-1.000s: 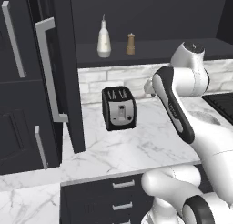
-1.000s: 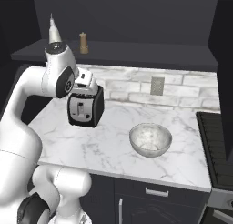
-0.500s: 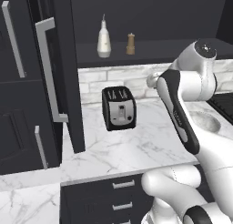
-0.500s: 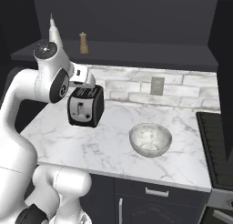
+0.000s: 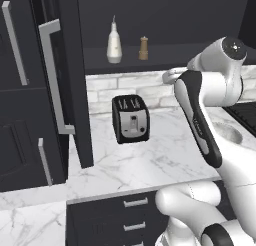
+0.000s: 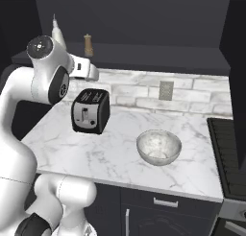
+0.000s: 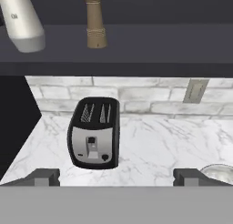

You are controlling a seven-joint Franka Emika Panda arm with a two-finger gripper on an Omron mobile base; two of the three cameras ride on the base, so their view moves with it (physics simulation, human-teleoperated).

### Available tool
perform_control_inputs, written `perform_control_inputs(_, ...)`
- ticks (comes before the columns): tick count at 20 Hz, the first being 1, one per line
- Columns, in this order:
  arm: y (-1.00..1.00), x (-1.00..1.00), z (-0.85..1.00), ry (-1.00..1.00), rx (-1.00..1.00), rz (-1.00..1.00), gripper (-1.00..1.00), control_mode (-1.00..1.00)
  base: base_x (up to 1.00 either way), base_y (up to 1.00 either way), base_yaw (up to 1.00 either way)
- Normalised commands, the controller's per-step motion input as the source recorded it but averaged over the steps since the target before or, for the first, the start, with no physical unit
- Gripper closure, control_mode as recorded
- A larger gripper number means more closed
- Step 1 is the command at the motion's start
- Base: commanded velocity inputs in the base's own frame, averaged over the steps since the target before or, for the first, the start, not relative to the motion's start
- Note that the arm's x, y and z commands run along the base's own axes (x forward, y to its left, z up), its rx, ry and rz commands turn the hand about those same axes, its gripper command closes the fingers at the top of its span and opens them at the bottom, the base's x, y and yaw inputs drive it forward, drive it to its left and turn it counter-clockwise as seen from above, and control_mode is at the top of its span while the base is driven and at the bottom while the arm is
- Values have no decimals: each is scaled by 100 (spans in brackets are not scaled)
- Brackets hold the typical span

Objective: Retrieve the bottle and the shaker from the cabinet and place them next to the mixing bowl on the counter. Then add garlic from the fridge to the mixing bowl.

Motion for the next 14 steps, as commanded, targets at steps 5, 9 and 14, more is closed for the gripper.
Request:
perform_control_inputs(5,6,0,29,-5,0,0,-100,-100,0,0,0)
perform_control_inputs(9,11,11,18,0,0,1,-100,-100,0,0,0)
perform_control_inputs(14,7,27,6,0,0,1,-100,-100,0,0,0)
